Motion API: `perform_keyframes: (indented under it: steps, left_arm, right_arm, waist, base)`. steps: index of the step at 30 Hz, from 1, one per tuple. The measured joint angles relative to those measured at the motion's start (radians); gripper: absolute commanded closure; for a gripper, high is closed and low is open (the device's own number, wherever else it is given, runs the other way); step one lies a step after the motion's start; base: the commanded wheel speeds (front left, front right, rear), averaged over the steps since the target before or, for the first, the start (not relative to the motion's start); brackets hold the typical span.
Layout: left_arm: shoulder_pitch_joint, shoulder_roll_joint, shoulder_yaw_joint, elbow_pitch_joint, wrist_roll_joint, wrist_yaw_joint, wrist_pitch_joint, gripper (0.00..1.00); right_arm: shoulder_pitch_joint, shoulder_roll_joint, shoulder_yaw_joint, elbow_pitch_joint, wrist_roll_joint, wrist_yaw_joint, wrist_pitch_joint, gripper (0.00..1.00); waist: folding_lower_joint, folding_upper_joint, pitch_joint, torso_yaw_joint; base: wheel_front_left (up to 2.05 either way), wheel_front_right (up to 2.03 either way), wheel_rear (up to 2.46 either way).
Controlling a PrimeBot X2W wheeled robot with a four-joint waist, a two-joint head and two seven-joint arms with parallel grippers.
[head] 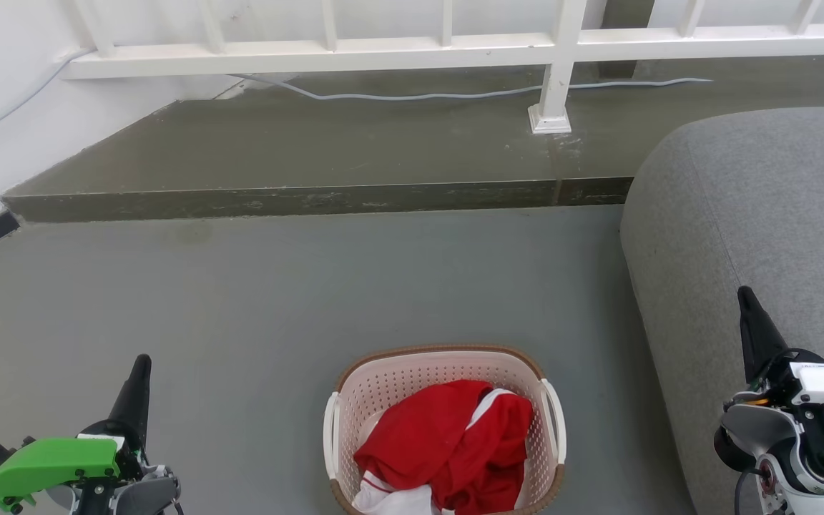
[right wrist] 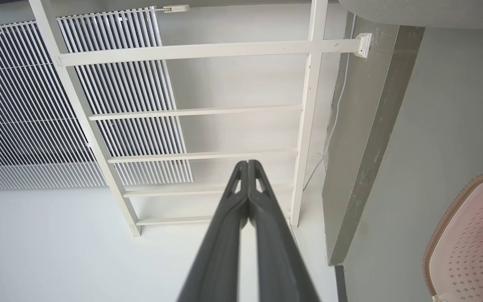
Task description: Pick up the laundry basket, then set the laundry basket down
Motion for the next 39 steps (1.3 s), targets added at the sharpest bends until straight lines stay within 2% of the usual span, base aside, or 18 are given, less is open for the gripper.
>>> perform_keyframes:
  steps: [39]
  left_arm:
    - [-0.001, -0.001, 0.003, 0.002, 0.000, -0.002, 0.000, 1.00]
  right_arm:
    - [-0.001, 0.001, -0.003, 0.006, 0.000, 0.000, 0.004, 1.00]
  waist:
    - [0.0000, 0.0000, 0.000, 0.000]
  base:
    - [0.00, 0.00, 0.00]
